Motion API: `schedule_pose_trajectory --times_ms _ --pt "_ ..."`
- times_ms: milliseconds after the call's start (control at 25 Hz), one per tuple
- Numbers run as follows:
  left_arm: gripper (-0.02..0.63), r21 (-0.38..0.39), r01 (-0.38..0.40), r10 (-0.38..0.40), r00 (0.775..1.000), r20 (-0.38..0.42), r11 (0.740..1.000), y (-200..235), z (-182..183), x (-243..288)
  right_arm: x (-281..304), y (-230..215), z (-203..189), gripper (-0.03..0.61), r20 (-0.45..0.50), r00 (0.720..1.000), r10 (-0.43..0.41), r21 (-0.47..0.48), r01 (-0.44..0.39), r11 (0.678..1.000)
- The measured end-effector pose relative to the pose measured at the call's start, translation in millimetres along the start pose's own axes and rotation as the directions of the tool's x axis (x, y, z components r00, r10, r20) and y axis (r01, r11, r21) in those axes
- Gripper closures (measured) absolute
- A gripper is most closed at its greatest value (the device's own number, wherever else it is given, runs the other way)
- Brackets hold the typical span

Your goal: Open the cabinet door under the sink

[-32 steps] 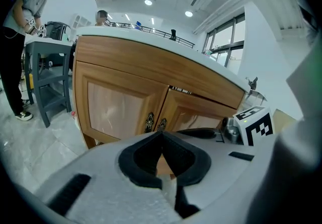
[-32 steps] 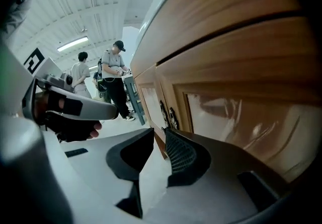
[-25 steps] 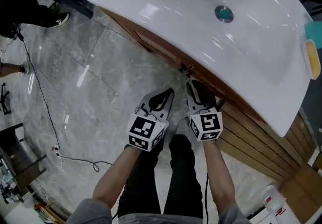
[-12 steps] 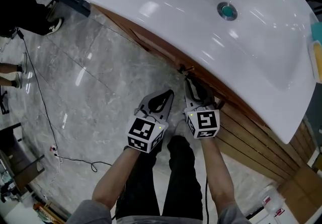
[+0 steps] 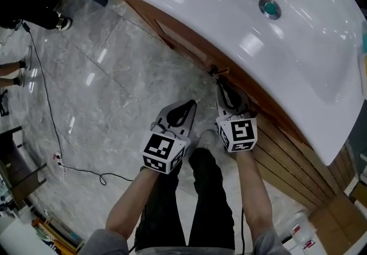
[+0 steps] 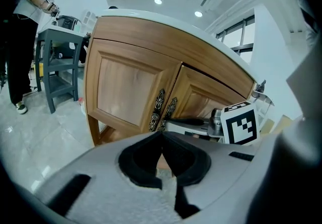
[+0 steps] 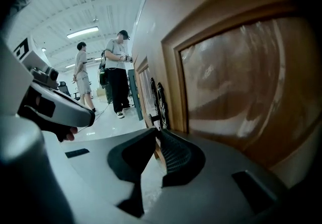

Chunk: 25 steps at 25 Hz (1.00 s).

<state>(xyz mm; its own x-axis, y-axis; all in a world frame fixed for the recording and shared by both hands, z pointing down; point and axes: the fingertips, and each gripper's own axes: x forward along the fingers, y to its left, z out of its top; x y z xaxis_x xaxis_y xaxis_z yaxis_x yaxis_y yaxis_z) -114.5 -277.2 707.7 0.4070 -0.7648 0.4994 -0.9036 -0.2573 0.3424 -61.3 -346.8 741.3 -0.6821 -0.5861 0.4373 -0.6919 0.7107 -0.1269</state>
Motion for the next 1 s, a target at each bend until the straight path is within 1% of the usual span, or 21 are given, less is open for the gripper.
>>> schedule_pose_trajectory --times_ms 240,360,720,1000 --pt "0.606 -0.054 -0.046 0.048 0.999 0.024 0.997 -4.3 -4.4 -7.5 -15.1 27.4 -5.5 0.545 -0.052 0.993 0.107 -0.078 -0.111 0.991" --pt "0.606 -0.066 -0.06 0.062 0.998 0.028 0.996 -9.6 -9.6 -14.3 -23.6 40.3 -10.6 0.545 -0.078 0.986 0.147 -0.108 -0.154 0.982" --pt "0.606 -0.115 -0.081 0.085 0.996 0.033 0.99 -13.4 -34.9 -39.9 -43.4 68.2 -27.7 0.545 -0.149 0.968 0.201 -0.195 -0.228 0.954" --pt "0.604 -0.129 -0.083 0.089 0.995 0.047 0.988 -16.4 -53.5 -63.5 -55.4 86.7 -39.2 0.545 -0.193 0.957 0.217 -0.251 -0.262 0.932"
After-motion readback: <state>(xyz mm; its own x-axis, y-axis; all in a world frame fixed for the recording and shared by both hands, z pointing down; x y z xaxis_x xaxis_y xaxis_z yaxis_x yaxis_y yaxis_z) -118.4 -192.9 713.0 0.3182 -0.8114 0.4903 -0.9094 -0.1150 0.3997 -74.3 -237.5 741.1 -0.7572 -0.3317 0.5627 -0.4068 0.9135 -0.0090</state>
